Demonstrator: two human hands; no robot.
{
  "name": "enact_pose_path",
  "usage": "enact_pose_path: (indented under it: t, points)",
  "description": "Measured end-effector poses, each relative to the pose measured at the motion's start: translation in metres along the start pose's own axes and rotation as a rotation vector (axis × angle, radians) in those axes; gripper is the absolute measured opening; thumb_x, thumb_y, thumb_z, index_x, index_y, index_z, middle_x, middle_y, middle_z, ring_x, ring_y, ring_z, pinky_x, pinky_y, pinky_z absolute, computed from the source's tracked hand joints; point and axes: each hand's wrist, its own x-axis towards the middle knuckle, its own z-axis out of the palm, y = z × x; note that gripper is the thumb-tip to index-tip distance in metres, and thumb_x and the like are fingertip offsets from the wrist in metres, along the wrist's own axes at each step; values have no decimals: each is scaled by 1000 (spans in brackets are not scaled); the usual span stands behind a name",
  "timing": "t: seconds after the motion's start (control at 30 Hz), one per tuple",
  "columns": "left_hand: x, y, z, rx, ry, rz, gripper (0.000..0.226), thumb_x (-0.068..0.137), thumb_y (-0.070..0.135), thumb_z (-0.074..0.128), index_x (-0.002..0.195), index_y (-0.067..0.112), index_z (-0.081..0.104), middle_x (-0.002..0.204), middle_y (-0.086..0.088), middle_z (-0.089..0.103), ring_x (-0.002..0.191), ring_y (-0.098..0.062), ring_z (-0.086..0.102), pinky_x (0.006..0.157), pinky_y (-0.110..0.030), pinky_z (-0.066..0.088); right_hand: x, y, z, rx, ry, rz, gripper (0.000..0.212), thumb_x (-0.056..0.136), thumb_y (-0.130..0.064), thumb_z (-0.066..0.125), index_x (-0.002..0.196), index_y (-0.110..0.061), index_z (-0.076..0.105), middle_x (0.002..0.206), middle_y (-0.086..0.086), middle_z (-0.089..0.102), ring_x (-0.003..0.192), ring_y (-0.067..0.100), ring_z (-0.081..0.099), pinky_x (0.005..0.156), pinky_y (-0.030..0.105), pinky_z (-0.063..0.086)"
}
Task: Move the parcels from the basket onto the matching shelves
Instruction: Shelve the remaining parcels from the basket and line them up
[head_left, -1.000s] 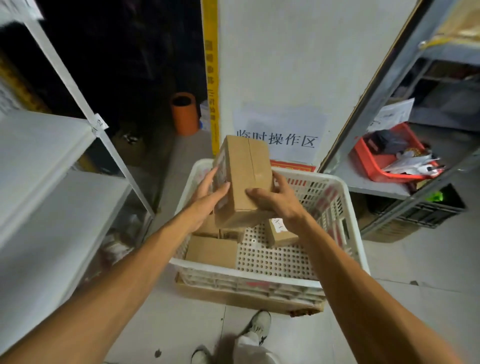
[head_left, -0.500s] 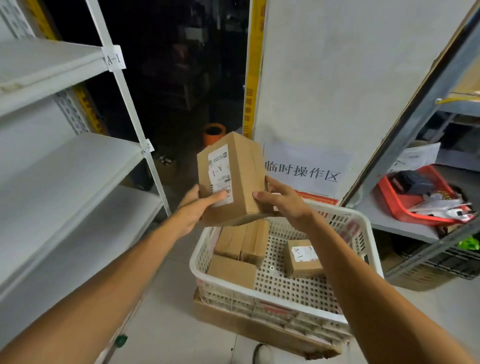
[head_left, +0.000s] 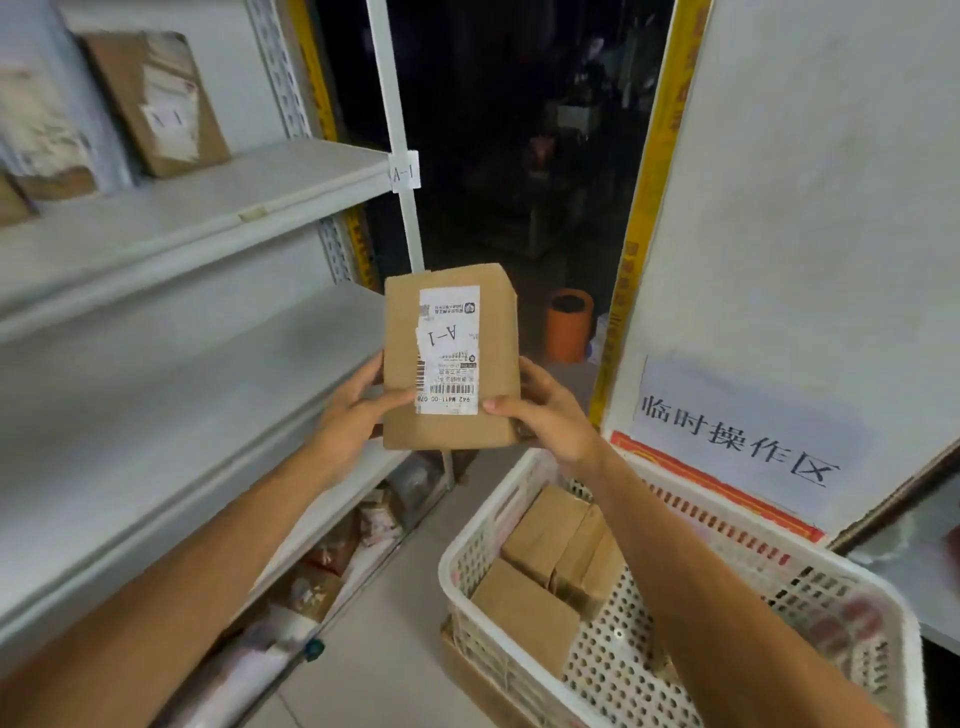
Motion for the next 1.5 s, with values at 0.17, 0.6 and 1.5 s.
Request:
enact_pose_path:
  t: [0.17,0.6,1.5]
  points:
    - [-28,18,-64,-50,140,-11,61,73,30,74,125,52,51,123,10,64,114,-18,59,92,-45,49,33,-18,63,83,-163,-44,80,62,-33,84,134,-40,48,116,-2,66,104,16,65,75,36,58]
    - [-168,87,-240,-34,445,225,78,65,42,80,133,37,41,128,-1,61,117,-25,59,100,-58,41,32,-102,272,106,-609,-240,61,71,-25,79,125,-31,50,115,1,70,99,18,69,75,31,56]
    - [-362,131,-460,334,1219,411,112,61,41,84,147,36,12,154,-2,23,133,-10,31,109,-30,34,-43,-115,610,371,-681,-217,81,64,-28,79,137,-40,45,119,-1,65,106,16,65,77,37,59]
